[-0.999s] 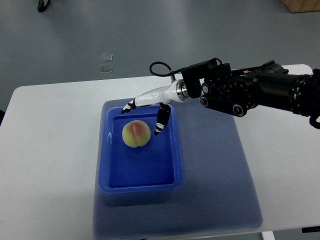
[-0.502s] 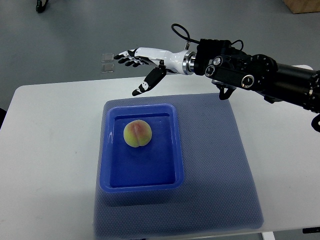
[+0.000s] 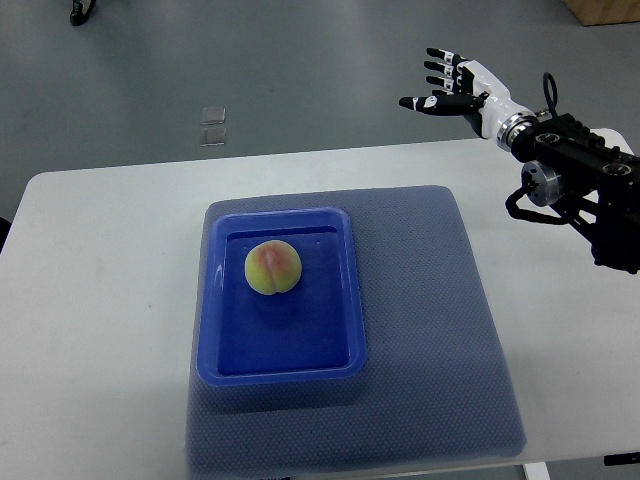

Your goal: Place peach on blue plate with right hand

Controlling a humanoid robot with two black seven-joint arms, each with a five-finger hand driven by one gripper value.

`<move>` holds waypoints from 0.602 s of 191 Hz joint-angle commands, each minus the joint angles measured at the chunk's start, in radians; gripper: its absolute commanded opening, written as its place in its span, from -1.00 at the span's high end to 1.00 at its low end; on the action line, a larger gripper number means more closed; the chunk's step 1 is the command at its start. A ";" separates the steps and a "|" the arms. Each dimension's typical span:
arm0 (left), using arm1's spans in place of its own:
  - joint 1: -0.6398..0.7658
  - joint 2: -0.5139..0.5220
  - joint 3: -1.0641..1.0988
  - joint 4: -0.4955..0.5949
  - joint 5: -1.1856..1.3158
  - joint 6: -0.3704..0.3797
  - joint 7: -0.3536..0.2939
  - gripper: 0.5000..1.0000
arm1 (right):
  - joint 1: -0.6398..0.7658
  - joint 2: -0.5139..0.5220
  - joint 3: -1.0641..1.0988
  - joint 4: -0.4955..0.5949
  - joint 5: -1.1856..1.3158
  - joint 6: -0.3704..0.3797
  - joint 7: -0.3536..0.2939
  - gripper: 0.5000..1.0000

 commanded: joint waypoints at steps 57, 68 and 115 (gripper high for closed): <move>0.000 0.000 0.000 0.000 0.000 0.000 0.000 -1.00 | -0.138 0.000 0.229 0.013 0.059 -0.019 -0.043 -0.71; 0.000 0.000 0.000 0.000 0.000 0.000 0.000 -1.00 | -0.138 0.000 0.231 0.013 0.067 -0.017 -0.042 -0.71; 0.000 0.000 0.000 0.000 0.000 0.000 -0.001 -1.00 | -0.149 0.000 0.240 0.013 0.208 -0.007 -0.032 -0.72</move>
